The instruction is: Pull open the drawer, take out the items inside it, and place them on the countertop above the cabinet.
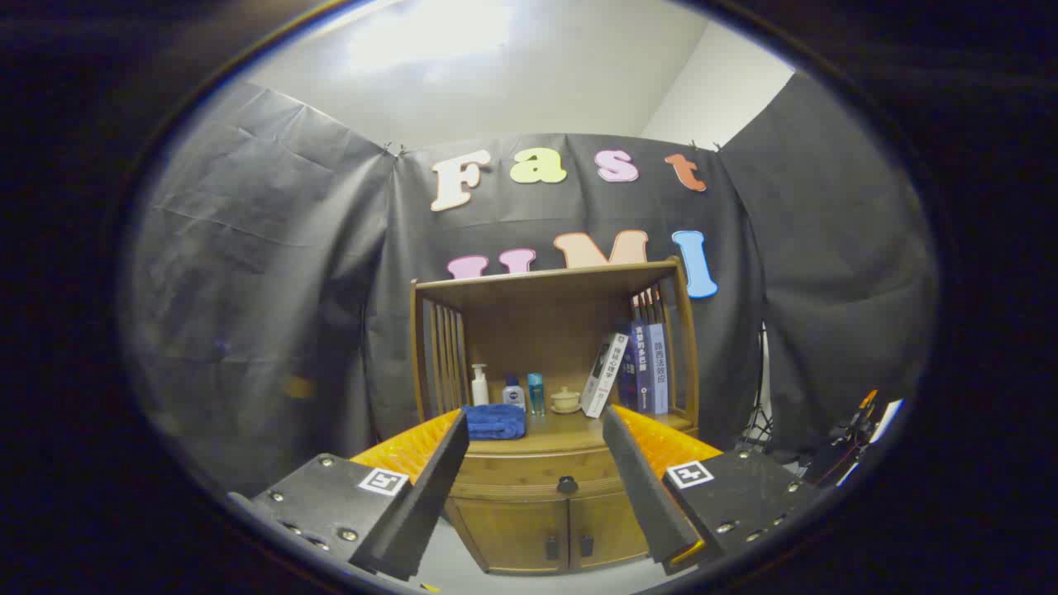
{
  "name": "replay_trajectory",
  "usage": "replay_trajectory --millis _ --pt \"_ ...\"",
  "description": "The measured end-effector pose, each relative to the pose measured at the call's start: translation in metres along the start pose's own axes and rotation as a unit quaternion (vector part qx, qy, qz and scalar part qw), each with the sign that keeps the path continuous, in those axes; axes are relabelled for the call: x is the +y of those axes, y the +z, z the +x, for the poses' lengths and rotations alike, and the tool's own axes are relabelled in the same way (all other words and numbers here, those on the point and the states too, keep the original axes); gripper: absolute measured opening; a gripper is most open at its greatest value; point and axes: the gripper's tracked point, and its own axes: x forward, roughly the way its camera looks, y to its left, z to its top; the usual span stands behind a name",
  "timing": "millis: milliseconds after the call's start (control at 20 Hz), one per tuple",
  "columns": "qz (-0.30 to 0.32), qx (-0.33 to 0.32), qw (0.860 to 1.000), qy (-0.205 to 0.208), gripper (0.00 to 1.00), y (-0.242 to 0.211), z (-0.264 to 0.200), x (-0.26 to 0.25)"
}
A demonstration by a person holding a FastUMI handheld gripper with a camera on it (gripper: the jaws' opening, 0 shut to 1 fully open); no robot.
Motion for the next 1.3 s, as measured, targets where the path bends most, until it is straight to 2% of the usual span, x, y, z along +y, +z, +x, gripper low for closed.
replay_trajectory --millis 850,1050,1300 --pt "0.006 0.008 1.0 0.0 0.98 -0.01 0.001 0.001" --pt "0.002 0.019 1.0 -0.008 0.98 -0.024 0.007 -0.007" --pt "0.0 0.043 0.999 -0.027 0.98 -0.064 0.019 -0.032"
